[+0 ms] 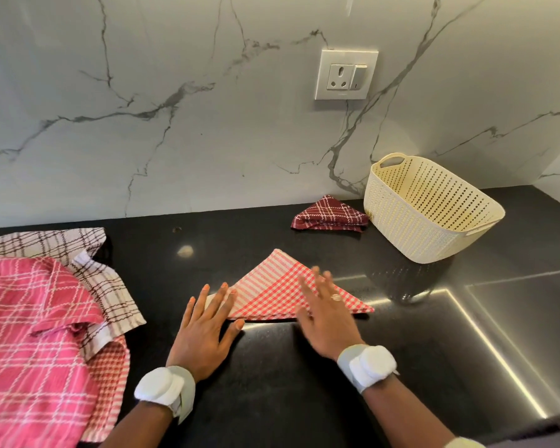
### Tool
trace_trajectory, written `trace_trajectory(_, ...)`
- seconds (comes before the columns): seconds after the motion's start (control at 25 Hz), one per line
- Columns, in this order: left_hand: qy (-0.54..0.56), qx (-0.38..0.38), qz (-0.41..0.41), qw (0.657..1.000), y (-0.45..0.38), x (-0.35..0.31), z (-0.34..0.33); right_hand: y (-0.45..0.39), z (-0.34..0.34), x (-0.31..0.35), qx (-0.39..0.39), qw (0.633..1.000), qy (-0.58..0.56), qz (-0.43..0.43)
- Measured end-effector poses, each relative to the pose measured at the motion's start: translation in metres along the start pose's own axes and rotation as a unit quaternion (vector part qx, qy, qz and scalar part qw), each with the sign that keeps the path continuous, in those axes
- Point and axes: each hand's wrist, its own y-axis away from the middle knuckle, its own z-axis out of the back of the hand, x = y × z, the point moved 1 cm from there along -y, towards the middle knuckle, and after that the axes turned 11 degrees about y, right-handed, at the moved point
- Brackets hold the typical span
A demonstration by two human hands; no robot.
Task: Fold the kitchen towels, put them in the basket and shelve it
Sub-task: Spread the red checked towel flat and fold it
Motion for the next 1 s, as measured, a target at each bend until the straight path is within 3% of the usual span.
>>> trace_trajectory(0.12, 0.005, -0.002, 0.014, 1.000, 0.001, 0.001, 0.002, 0.009, -0.019, 0.026, 0.048, 0.994, 0.035, 0.089)
trace_trajectory(0.52, 0.063, -0.034, 0.004, 0.997, 0.007, 0.001, 0.008, -0.005, 0.008, -0.065, 0.000, 0.983, -0.007, -0.186)
trace_trajectory(0.64, 0.089, -0.052, 0.019, 0.994, 0.010, 0.002, 0.009, -0.019, 0.020, -0.077, 0.101, 0.959, -0.124, -0.234)
trace_trajectory(0.72, 0.097, -0.059, 0.011, 0.993, 0.012, 0.001, 0.011, -0.032, 0.028, -0.078, 0.151, 0.955, -0.117, -0.229)
trace_trajectory(0.8, 0.096, -0.055, -0.018, 0.994, 0.016, -0.001, 0.012, -0.047, 0.039, -0.069, 0.096, 0.969, -0.048, -0.221)
trace_trajectory(1.0, 0.031, -0.029, -0.111, 0.993, 0.022, -0.012, 0.014, -0.072, 0.078, -0.021, -0.173, 0.977, 0.002, -0.121)
